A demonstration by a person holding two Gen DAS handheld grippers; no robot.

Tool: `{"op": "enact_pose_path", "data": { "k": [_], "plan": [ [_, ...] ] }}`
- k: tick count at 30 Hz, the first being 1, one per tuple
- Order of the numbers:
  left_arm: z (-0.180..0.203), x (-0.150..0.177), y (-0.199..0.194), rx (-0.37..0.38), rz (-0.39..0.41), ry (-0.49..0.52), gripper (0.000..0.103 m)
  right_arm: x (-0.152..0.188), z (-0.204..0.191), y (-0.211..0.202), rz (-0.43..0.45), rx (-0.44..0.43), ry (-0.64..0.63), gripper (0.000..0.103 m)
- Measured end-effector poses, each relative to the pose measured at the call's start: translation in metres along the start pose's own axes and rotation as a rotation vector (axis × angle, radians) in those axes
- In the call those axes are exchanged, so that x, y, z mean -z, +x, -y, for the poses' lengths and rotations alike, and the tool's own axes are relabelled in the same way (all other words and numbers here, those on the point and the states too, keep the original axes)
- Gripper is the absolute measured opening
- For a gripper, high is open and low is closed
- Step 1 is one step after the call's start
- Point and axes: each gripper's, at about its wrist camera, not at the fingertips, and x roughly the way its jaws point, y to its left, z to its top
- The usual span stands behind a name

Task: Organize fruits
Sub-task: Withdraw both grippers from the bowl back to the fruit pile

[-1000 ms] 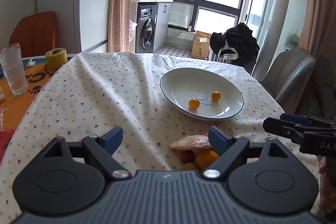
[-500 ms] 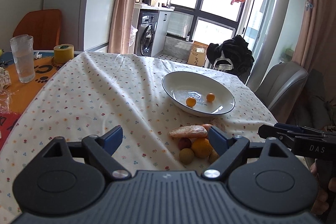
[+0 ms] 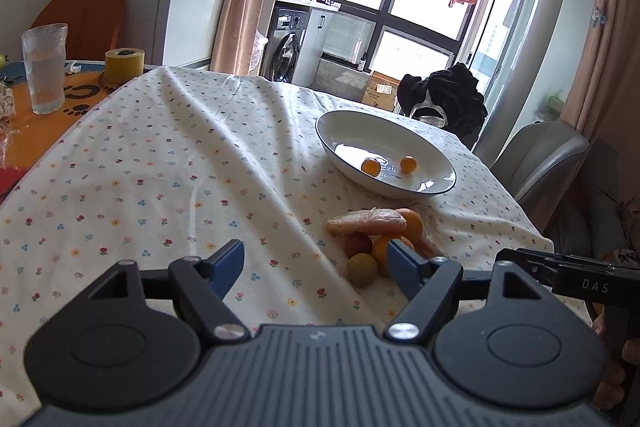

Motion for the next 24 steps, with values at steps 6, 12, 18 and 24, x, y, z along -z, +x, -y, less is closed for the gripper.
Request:
{"op": "enact_pose_path", "data": {
  "k": [6, 12, 18, 24],
  "plan": [
    [-0.001, 0.005, 0.019, 0.017, -0.045, -0.007, 0.059, 0.009, 0.018, 0.008, -0.037, 0.004, 0.027, 0.046],
    [0.006, 0.008, 0.031, 0.047, -0.075, 0.013, 0.051, 0.014, 0.026, 0.015, -0.054, -0.002, 0.045, 0.044],
    [0.01, 0.008, 0.043, 0.069, -0.102, 0.02, 0.04, 0.016, 0.026, 0.028, -0.083, -0.035, 0.051, 0.037],
    [0.014, 0.007, 0.051, 0.086, -0.117, 0.023, 0.035, 0.017, 0.021, 0.038, -0.099, -0.069, 0.051, 0.035]
  ]
}}
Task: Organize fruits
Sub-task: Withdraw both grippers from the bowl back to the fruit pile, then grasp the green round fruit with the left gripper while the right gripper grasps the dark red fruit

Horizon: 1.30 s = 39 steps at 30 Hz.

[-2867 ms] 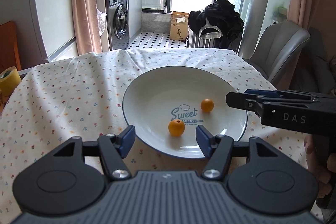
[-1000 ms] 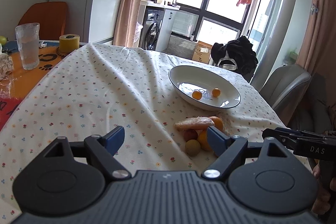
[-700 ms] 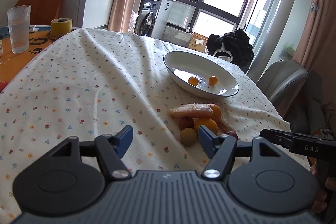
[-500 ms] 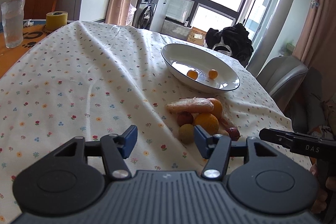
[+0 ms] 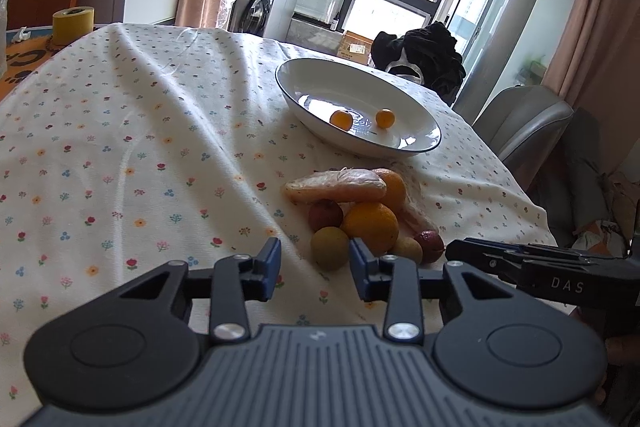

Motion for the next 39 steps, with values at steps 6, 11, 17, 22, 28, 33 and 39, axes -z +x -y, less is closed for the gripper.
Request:
{"op": "enact_pose_path", "data": {
  "k": [6, 11, 17, 22, 28, 33, 39],
  "plan": [
    [0.005, -0.005, 0.005, 0.015, -0.001, 0.005, 0.033, -0.005, 0.0, 0.006, -0.003, -0.031, 0.018, 0.032],
    [0.006, -0.007, 0.009, 0.014, -0.006, 0.003, 0.033, -0.013, 0.003, 0.009, 0.008, -0.064, 0.054, 0.031],
    [0.007, -0.005, 0.016, 0.014, -0.016, 0.008, 0.033, -0.017, 0.006, 0.013, -0.003, -0.104, 0.097, 0.032],
    [0.008, -0.006, 0.019, 0.013, -0.017, 0.021, 0.033, -0.01, 0.007, 0.022, -0.03, -0.084, 0.109, 0.032],
    [0.012, -0.002, 0.024, 0.028, -0.041, 0.04, 0.033, -0.009, 0.008, 0.024, -0.03, -0.082, 0.119, 0.032],
    [0.015, 0.002, 0.025, 0.028, -0.039, 0.047, 0.03, -0.008, 0.007, 0.026, -0.025, -0.081, 0.11, 0.03],
    [0.013, 0.001, 0.021, 0.021, -0.028, 0.038, 0.022, -0.008, 0.009, 0.025, -0.026, -0.086, 0.112, 0.022]
  ]
}}
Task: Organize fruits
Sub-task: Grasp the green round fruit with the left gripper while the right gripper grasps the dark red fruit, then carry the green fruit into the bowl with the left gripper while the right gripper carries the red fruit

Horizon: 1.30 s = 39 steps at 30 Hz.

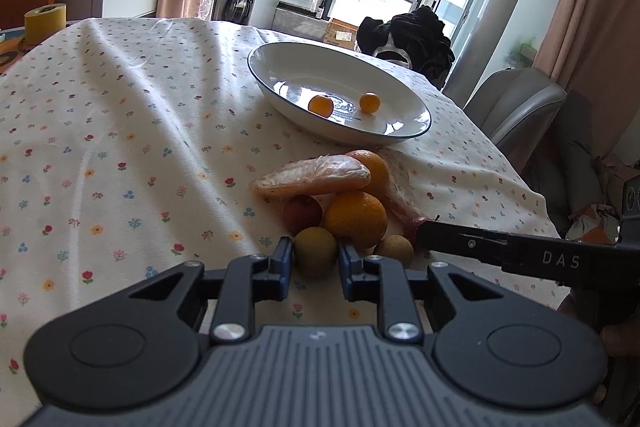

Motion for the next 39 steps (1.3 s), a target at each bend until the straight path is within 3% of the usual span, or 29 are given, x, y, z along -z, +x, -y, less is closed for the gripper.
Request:
{"op": "enact_pose_path", "data": {
  "k": [21, 39],
  "plan": [
    [-0.003, -0.017, -0.025, -0.025, 0.069, 0.013, 0.022, -0.007, -0.009, -0.018, 0.065, 0.005, -0.038, 0.022],
    [0.004, -0.059, -0.007, -0.023, 0.094, 0.063, 0.022, -0.039, -0.009, -0.012, 0.123, 0.021, -0.072, 0.022]
  ]
}}
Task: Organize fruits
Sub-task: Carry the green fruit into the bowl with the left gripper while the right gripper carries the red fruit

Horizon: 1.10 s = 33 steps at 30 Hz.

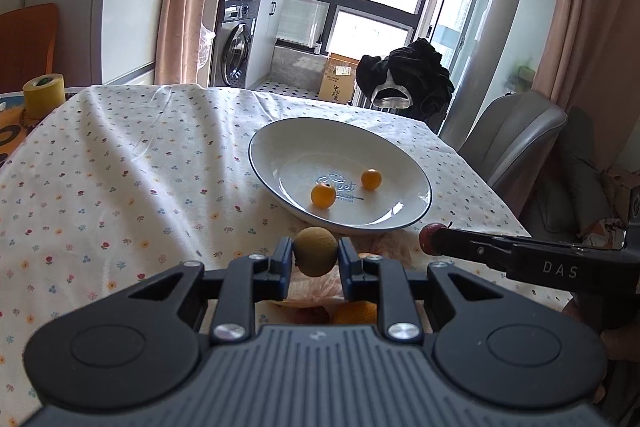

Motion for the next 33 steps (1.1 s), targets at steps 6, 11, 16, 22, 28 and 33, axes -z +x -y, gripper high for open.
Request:
{"op": "enact_pose_path", "data": {
  "k": [6, 11, 16, 22, 28, 33],
  "plan": [
    [0.002, -0.012, 0.015, 0.005, -0.008, 0.007, 0.022, -0.011, 0.004, 0.007, 0.014, 0.003, -0.001, 0.022],
    [0.003, -0.021, 0.028, 0.009, -0.018, 0.007, 0.022, -0.02, 0.009, 0.015, 0.016, 0.011, 0.0, 0.022],
    [0.004, -0.03, 0.044, 0.014, -0.034, 0.014, 0.022, -0.029, 0.016, 0.024, 0.015, 0.014, 0.005, 0.022],
    [0.004, -0.038, 0.057, 0.017, -0.049, 0.015, 0.022, -0.036, 0.022, 0.038, 0.005, 0.024, 0.008, 0.022],
    [0.005, -0.042, 0.07, 0.024, -0.068, 0.016, 0.022, -0.042, 0.028, 0.049, -0.013, 0.031, 0.018, 0.022],
    [0.008, -0.045, 0.08, 0.03, -0.092, 0.017, 0.023, -0.044, 0.031, 0.052, -0.016, 0.035, 0.025, 0.022]
  ]
}}
